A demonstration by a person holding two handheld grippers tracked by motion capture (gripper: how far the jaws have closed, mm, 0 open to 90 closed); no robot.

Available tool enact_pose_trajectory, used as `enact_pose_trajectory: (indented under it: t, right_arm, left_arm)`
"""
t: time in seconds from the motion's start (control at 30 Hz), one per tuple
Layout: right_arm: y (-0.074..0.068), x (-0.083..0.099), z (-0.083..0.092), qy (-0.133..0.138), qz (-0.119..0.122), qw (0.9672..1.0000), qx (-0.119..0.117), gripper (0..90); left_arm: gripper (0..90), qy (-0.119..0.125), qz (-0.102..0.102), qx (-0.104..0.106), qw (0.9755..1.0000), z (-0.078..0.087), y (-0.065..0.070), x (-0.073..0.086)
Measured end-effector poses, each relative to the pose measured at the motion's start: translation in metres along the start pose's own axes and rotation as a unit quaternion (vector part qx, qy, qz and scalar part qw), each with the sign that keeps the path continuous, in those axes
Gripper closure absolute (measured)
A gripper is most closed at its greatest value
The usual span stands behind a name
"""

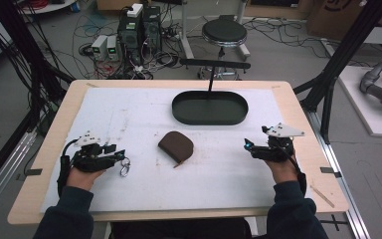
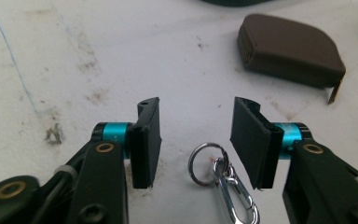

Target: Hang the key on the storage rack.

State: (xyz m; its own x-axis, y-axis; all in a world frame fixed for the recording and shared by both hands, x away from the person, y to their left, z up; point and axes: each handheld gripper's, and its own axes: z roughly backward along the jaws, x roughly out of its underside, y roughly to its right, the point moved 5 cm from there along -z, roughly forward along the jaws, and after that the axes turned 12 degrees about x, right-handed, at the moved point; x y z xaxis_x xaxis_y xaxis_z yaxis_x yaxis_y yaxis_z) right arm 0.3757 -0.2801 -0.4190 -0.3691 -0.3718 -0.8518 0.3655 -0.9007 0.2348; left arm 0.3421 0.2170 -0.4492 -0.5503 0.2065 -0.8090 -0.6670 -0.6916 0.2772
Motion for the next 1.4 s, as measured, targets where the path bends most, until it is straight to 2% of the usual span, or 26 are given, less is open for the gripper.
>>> enact_pose_trajectory:
  t: [0.13, 0.23, 0.3, 0.43, 0.57, 0.73, 0.77, 0.8, 0.83, 0.93, 0.97, 1.13, 1.23, 1.4]
  right_arm:
    - [0.000, 0.001, -0.001, -0.003, -0.003, 1.0000, -0.001, 20.7]
    - [0.000, 0.001, -0.001, -0.002, -0.002, 1.0000, -0.002, 20.8]
    - [0.001, 0.001, -0.001, -0.003, -0.002, 1.0000, -0.002, 20.8]
    - [-0.001, 0.001, -0.001, -0.003, 0.000, 1.0000, -0.002, 20.8]
    - [-0.002, 0.001, 0.000, -0.004, -0.001, 1.0000, -0.002, 20.8]
    - [-0.002, 0.001, 0.000, -0.004, -0.001, 1.0000, -0.002, 20.8]
    - [-0.002, 0.001, 0.000, -0.004, -0.001, 1.0000, -0.002, 20.8]
    - [-0.002, 0.001, 0.000, -0.004, -0.001, 1.0000, -0.001, 20.8]
    - [-0.002, 0.001, 0.000, -0.004, 0.000, 1.0000, -0.001, 20.8]
    - [-0.002, 0.001, 0.000, -0.004, 0.000, 1.0000, -0.001, 20.7]
    - [-0.002, 0.001, 0.000, -0.004, 0.000, 1.0000, -0.001, 20.8]
    - [-0.002, 0.002, -0.001, -0.004, 0.001, 1.0000, -0.001, 20.8]
    - [-0.002, 0.002, 0.000, -0.004, 0.000, 1.0000, -0.002, 20.7]
    - [-0.002, 0.002, -0.001, -0.006, -0.002, 1.0000, -0.001, 20.8]
  left_arm:
    - [46.6, -0.020, 0.006, 0.015, 0.9997, -0.005, 0.000, 0.004]
    - [49.8, -0.041, 0.008, 0.019, 0.9989, -0.010, 0.001, 0.008]
    - [51.2, -0.045, 0.008, 0.020, 0.9988, -0.012, 0.001, 0.009]
    - [53.7, -0.055, 0.000, 0.026, 0.9982, -0.016, -0.001, 0.013]
    - [56.9, -0.080, -0.013, 0.035, 0.9961, -0.022, -0.001, 0.018]
    - [64.2, -0.079, -0.021, 0.042, 0.9958, -0.022, 0.001, 0.018]
    - [69.2, -0.079, -0.021, 0.042, 0.9958, -0.022, 0.001, 0.018]
    - [69.2, -0.076, -0.022, 0.042, 0.9960, -0.021, 0.001, 0.017]
    - [72.9, -0.077, -0.022, 0.042, 0.9960, -0.020, 0.001, 0.017]
    - [75.6, -0.064, -0.020, 0.045, 0.9968, -0.019, 0.002, 0.015]
    - [84.7, -0.059, -0.023, 0.046, 0.9969, -0.017, 0.002, 0.014]
    - [87.3, -0.037, -0.016, 0.060, 0.9974, -0.014, 0.003, 0.010]
    - [87.7, -0.035, -0.016, 0.058, 0.9976, -0.014, 0.002, 0.009]
    - [87.7, -0.018, -0.001, 0.062, 0.9979, -0.011, 0.000, 0.008]
